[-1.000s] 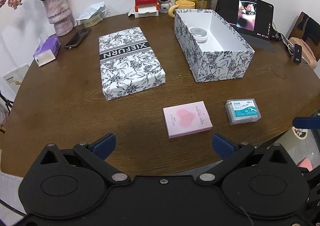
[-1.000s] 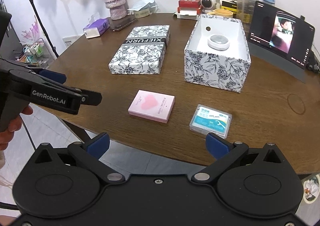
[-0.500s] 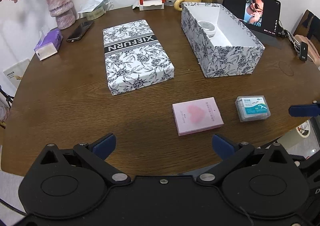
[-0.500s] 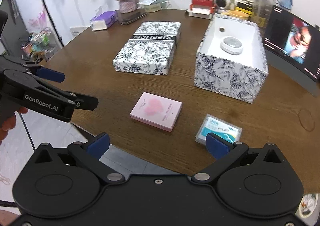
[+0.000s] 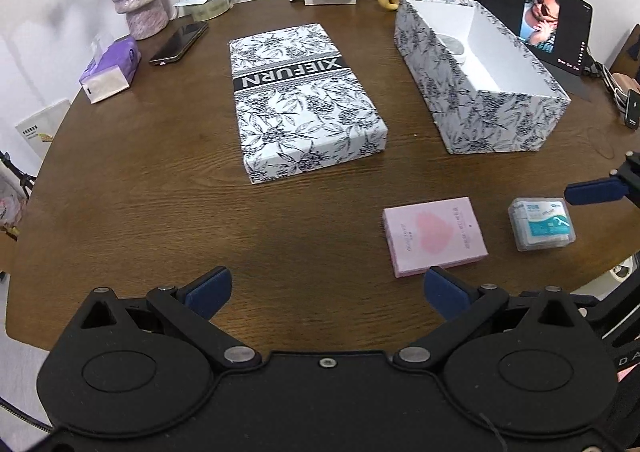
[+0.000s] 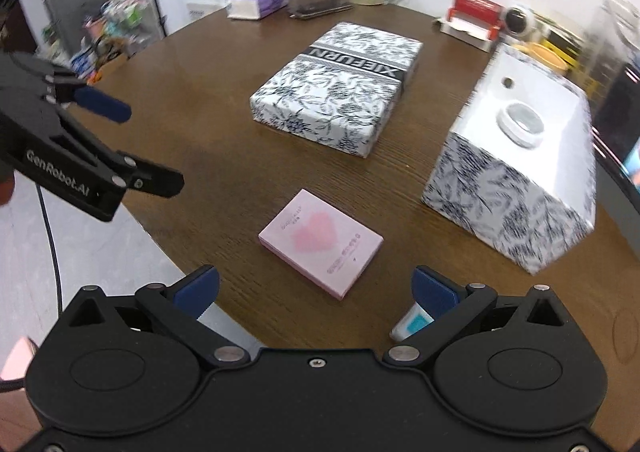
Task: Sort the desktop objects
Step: 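Move the right gripper toward the pink GOGO TALES box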
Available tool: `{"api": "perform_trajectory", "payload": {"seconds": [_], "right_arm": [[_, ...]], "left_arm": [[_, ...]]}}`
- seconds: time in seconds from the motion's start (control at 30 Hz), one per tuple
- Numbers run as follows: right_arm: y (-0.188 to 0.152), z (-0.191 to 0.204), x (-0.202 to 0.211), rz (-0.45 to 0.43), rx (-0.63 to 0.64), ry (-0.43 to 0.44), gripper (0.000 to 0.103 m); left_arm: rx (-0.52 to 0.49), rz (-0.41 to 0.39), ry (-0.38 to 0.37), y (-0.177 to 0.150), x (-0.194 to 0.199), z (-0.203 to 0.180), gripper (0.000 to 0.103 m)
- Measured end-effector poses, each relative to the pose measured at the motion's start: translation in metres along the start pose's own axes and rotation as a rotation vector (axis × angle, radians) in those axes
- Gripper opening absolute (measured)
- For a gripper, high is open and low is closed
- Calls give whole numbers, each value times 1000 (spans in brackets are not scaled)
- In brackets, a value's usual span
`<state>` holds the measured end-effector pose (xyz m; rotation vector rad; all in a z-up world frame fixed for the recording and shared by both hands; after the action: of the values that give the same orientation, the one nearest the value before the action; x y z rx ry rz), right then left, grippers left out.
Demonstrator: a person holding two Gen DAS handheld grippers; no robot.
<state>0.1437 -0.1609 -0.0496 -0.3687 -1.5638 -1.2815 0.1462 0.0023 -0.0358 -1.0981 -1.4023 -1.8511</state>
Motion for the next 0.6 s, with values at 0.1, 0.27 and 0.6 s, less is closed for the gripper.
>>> {"api": "perform_trajectory", "payload": {"seconds": [0.1, 0.27, 0.6], "right_arm": [[7, -1, -13, 20, 50, 16, 103], [19, -3, -40, 52, 118, 36, 103], [36, -1, -91, 169, 340, 101, 103]], "left_arm": [[5, 7, 8, 2, -5, 5, 103], [7, 30, 11, 4, -18, 11, 103], [2, 77, 9, 10, -42, 21, 103]]}}
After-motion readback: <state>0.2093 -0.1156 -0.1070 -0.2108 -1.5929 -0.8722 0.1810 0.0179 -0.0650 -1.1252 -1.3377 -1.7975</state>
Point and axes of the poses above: each gripper's, at about its wrist camera, not at the fingertips, and x roughly against the way its jaws point, z to its left, y to its top, the point moved 1 cm from there along -x, roughly the way its jaws point, and after that the axes turned 8 degrees about -x, right-handed, at the moved point
